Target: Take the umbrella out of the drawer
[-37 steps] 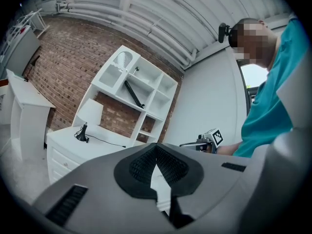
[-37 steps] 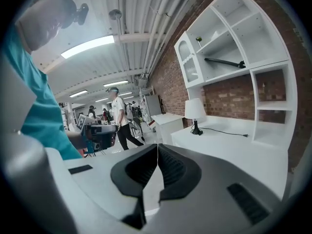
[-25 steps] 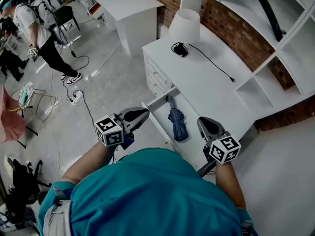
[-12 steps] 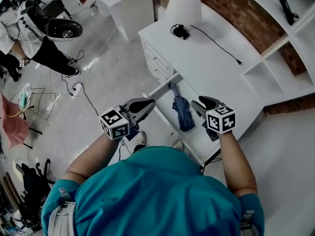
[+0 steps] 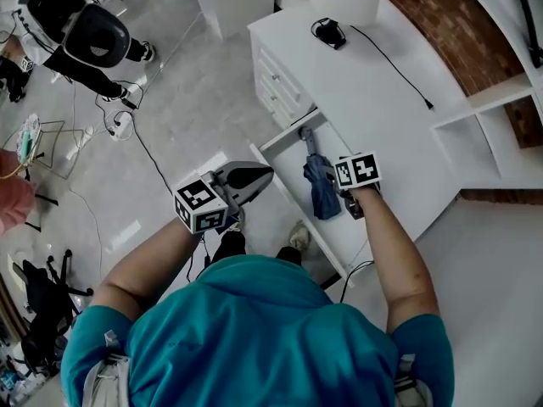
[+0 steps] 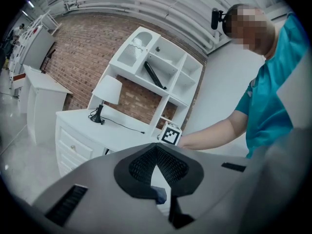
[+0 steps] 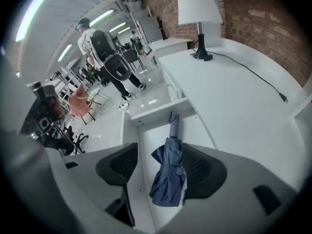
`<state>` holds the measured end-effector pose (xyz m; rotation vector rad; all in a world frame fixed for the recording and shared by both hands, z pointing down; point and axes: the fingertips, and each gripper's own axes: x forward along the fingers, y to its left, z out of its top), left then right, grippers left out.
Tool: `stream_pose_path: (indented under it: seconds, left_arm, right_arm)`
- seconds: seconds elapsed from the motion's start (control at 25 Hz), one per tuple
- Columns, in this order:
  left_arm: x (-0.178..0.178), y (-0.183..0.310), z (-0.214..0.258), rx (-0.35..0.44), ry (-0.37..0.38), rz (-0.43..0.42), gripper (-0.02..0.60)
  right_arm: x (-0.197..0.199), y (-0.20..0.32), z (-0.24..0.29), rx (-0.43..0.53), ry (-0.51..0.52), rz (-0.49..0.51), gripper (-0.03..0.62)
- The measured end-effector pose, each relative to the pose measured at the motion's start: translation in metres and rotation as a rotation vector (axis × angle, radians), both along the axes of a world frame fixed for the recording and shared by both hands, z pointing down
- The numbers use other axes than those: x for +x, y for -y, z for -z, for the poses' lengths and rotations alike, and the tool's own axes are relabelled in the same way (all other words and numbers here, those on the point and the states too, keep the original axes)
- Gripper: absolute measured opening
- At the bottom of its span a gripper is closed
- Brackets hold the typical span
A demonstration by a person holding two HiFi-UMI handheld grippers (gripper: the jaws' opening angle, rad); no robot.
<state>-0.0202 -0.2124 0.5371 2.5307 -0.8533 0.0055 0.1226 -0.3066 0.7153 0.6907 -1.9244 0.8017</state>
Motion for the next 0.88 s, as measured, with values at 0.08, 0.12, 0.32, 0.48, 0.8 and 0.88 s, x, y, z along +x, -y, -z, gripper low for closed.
stream_pose_path:
  seconds: [0.08,0.12,0.32,0.48,0.8,0.88]
  left_arm:
    - [-0.003,-0.005,-0.011,-0.013,0.016,-0.003,0.014]
    - [-0.004,-0.007,-0.016,-0.020,0.016,-0.003,0.014]
    - [-0.014,-0.016,-0.037,-0.052,0.026,0.001,0.014]
    - [-0.021,-0.018,-0.052,-0.087,0.017,0.011,0.014]
    - [-0.017,-0.004,-0.066,-0.092,-0.010,-0.014,0.014]
    - [-0.013,-0.004,-0.072,-0.103,-0.020,-0.018,0.014]
  right_arm:
    - [0.003,-0.002,-0.031,-0.038,-0.072,0.007,0.267]
    - [0.005,-0.003,-0.045,-0.055,-0.103,0.008,0.268]
    - [0.016,-0.006,-0.100,-0.101,-0.213,-0.004,0.276]
    - [0.021,-0.010,-0.134,-0.121,-0.277,-0.002,0.281]
    - [0.000,-0.020,-0.158,-0.188,-0.256,0.018,0.295]
    - [-0.004,-0.026,-0.164,-0.200,-0.255,0.025,0.295]
